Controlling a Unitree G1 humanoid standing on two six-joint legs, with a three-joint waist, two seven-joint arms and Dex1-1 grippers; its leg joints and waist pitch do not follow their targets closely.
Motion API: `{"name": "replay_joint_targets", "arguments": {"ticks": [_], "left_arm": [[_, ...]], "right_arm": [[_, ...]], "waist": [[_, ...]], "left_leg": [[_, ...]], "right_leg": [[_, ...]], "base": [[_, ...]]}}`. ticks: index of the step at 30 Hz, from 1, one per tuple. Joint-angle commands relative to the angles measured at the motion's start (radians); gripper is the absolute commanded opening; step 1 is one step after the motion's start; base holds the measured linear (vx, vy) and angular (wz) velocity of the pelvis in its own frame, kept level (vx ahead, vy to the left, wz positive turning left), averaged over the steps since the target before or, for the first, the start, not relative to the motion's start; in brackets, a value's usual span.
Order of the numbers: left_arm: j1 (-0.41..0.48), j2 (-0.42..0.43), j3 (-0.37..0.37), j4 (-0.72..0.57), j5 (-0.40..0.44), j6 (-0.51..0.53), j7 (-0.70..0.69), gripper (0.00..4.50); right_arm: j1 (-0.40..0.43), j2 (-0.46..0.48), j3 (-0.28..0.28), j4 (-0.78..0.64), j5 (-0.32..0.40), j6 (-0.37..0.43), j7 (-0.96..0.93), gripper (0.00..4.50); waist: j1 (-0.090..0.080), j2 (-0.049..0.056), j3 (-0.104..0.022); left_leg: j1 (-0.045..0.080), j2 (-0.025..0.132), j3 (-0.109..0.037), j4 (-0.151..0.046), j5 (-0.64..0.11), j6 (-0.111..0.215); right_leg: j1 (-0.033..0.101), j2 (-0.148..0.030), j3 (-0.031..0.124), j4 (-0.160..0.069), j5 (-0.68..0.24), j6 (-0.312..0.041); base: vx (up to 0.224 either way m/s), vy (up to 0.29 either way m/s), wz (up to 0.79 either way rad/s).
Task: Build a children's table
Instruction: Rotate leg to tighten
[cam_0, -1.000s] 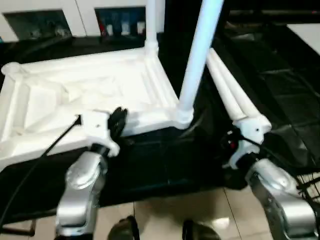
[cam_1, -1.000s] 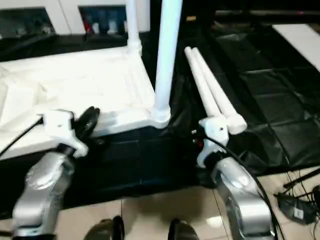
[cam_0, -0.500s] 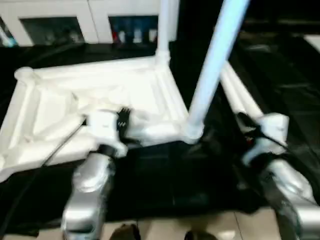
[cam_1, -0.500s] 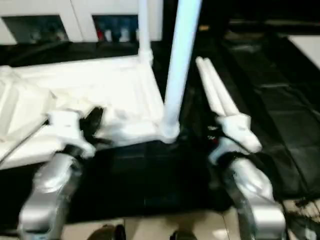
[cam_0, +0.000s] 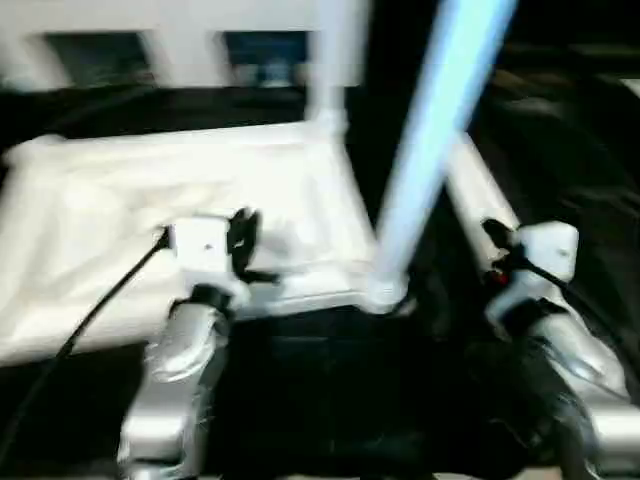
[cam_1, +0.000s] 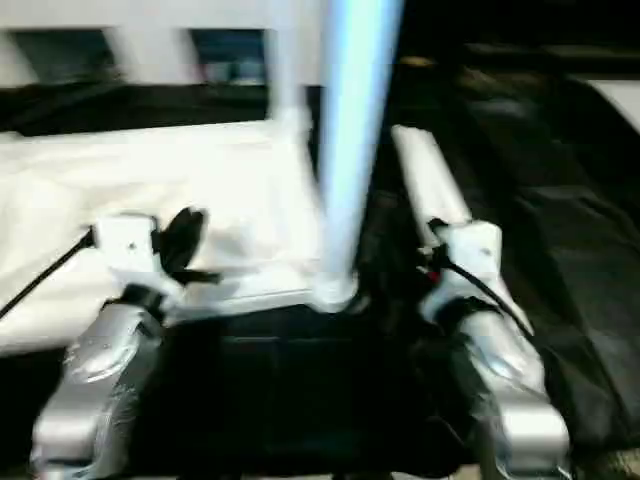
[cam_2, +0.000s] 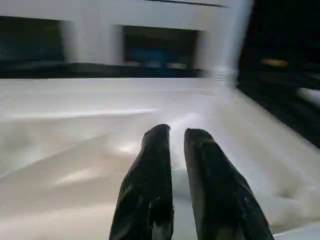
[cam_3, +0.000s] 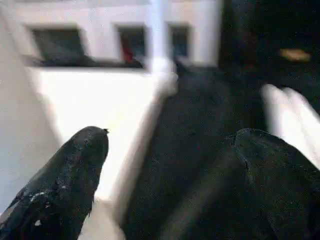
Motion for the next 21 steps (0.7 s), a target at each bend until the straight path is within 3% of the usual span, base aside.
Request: {"name": "replay_joint_targets", "arguments": {"ticks": [1,2,3,4,5,6,7,8,9,11,13,14,15,16,17,18,19,20,21], "left_arm": [[-0.004,-0.008,-0.028,-0.009,-0.001,0.024,0.003,0.69],[-0.009,0.005,-0.028,-0.007,0.014,0.029,0.003,0.69],[-0.009,0.005,-0.028,-0.007,0.014,0.029,0.003,0.69],[-0.011,0.009,-0.028,-0.006,0.016,0.030,0.003,0.69],[-0.020,0.026,-0.024,0.000,0.018,0.031,-0.002,0.69],[-0.022,0.036,-0.022,0.001,0.011,0.028,-0.013,0.69],[-0.023,0.042,-0.020,0.000,0.004,0.030,-0.017,0.69],[-0.023,0.044,-0.019,-0.001,0.000,0.031,-0.019,0.69],[-0.022,0.041,-0.016,-0.004,-0.007,0.031,-0.019,0.69],[-0.021,0.039,-0.017,-0.004,-0.007,0.031,-0.019,0.69],[-0.018,0.038,-0.024,-0.008,-0.006,0.033,-0.021,0.69],[-0.017,0.037,-0.025,-0.008,-0.005,0.033,-0.021,0.69],[-0.017,0.036,-0.025,-0.008,-0.006,0.031,-0.019,0.69],[-0.017,0.036,-0.025,-0.008,-0.006,0.031,-0.019,0.69],[-0.016,0.037,-0.025,-0.009,-0.008,0.032,-0.018,0.69],[-0.015,0.039,-0.024,-0.010,-0.009,0.032,-0.018,0.69],[-0.015,0.041,-0.024,-0.010,-0.012,0.032,-0.017,0.69],[-0.014,0.045,-0.024,-0.010,-0.016,0.032,-0.015,0.69],[-0.012,0.048,-0.024,-0.013,-0.021,0.033,-0.014,0.69]], "right_arm": [[0.012,-0.018,-0.014,0.000,0.021,0.028,0.007,4.45],[0.012,-0.025,0.000,-0.007,0.030,0.040,0.022,4.45],[0.012,-0.025,0.000,-0.007,0.030,0.040,0.022,4.45],[0.012,-0.027,0.005,-0.010,0.032,0.044,0.028,4.45],[0.013,-0.028,0.017,-0.018,0.034,0.053,0.033,4.45],[0.013,-0.025,0.019,-0.018,0.032,0.055,0.030,4.45],[0.012,-0.021,0.019,-0.017,0.029,0.055,0.026,4.45],[0.011,-0.019,0.018,-0.016,0.027,0.056,0.023,4.45],[0.009,-0.018,0.016,-0.015,0.029,0.060,0.018,4.45],[0.007,-0.021,0.016,-0.014,0.030,0.061,0.019,4.45],[0.002,-0.031,0.018,-0.013,0.034,0.065,0.025,4.45],[0.000,-0.033,0.017,-0.013,0.037,0.068,0.027,4.45],[-0.002,-0.037,0.018,-0.013,0.039,0.069,0.029,4.45],[-0.002,-0.037,0.018,-0.013,0.039,0.069,0.029,4.45],[-0.003,-0.040,0.018,-0.013,0.043,0.073,0.030,4.45],[-0.003,-0.042,0.018,-0.013,0.046,0.075,0.032,4.45],[-0.004,-0.042,0.019,-0.013,0.047,0.077,0.034,4.45],[-0.005,-0.043,0.020,-0.013,0.048,0.080,0.037,4.45],[-0.006,-0.044,0.025,-0.012,0.044,0.080,0.040,4.45]], "waist": [[-0.005,-0.002,-0.050],[0.001,-0.026,-0.050],[0.044,-0.062,-0.058],[0.052,-0.055,-0.044],[0.060,-0.057,-0.027],[0.055,-0.044,-0.029],[0.045,-0.044,-0.027],[0.044,-0.027,-0.035],[0.032,-0.023,-0.040],[0.029,-0.023,-0.041],[0.019,-0.025,-0.027],[0.017,-0.023,-0.023],[0.010,-0.026,-0.020],[0.009,-0.024,-0.018],[-0.004,-0.012,-0.015],[-0.007,-0.006,-0.017],[-0.014,-0.009,-0.019],[-0.015,-0.009,-0.022],[-0.012,-0.015,-0.031]], "left_leg": [[0.057,0.107,0.003,-0.099,0.026,0.459],[0.021,0.024,0.060,-0.047,-0.027,0.410],[-0.027,-0.075,0.140,0.092,-0.099,0.295],[-0.023,-0.060,0.132,0.069,-0.061,0.214],[-0.020,-0.035,0.121,0.023,-0.026,0.134],[-0.006,0.000,0.102,-0.032,-0.052,0.136],[0.004,0.006,0.091,-0.067,-0.093,0.133],[0.025,0.014,0.092,-0.076,-0.116,0.129],[0.033,0.038,0.096,-0.092,-0.158,0.121],[0.037,0.051,0.096,-0.104,-0.192,0.117],[0.062,0.047,0.105,-0.108,-0.380,0.081],[0.071,0.047,0.104,-0.108,-0.421,0.075],[0.077,0.043,0.104,-0.108,-0.464,0.074],[0.075,0.041,0.103,-0.109,-0.469,0.076],[0.097,0.057,0.095,-0.120,-0.557,0.077],[0.094,0.066,0.087,-0.129,-0.576,0.076],[0.091,0.077,0.080,-0.143,-0.598,0.079],[0.089,0.073,0.081,-0.142,-0.584,0.082],[0.075,0.057,0.097,-0.135,-0.489,0.099]], "right_leg": [[-0.013,-0.059,0.073,-0.088,0.056,-0.274],[0.014,-0.072,0.092,-0.156,0.065,-0.332],[0.089,-0.103,0.115,-0.211,-0.072,-0.258],[0.085,-0.117,0.115,-0.212,-0.190,-0.147],[0.078,-0.134,0.129,-0.223,-0.408,0.085],[0.082,-0.139,0.126,-0.224,-0.450,0.156],[0.068,-0.096,0.095,-0.225,-0.462,0.204],[0.058,-0.093,0.083,-0.232,-0.470,0.196],[0.059,-0.089,0.069,-0.238,-0.400,0.132],[0.058,-0.085,0.062,-0.234,-0.368,0.097],[0.048,-0.086,0.051,-0.254,-0.580,0.095],[0.045,-0.084,0.045,-0.258,-0.620,0.097],[0.058,-0.080,0.032,-0.269,-0.667,0.104],[0.065,-0.078,0.026,-0.269,-0.675,0.106],[0.066,-0.067,0.005,-0.270,-0.616,0.082],[0.078,-0.066,0.003,-0.260,-0.564,0.073],[0.084,-0.068,0.012,-0.247,-0.487,0.054],[0.088,-0.073,0.019,-0.244,-0.461,0.040],[0.103,-0.084,0.037,-0.248,-0.429,0.006]], "base": [[-0.081,-0.173,0.38],[-0.055,-0.194,0.24],[-0.076,-0.161,0.02],[-0.076,-0.161,0.02],[-0.116,-0.125,-0.02],[-0.117,-0.114,-0.05],[-0.117,-0.114,-0.05],[-0.108,-0.099,-0.05],[-0.073,-0.051,0.03],[-0.063,-0.031,0.03],[0.000,0.000,0.00],[0.000,0.000,0.00],[0.017,0.051,-0.09],[0.017,0.051,-0.09],[0.039,0.064,-0.11],[0.053,0.067,-0.12],[0.053,0.067,-0.12],[0.064,0.056,-0.09],[0.080,0.040,-0.02]]}}
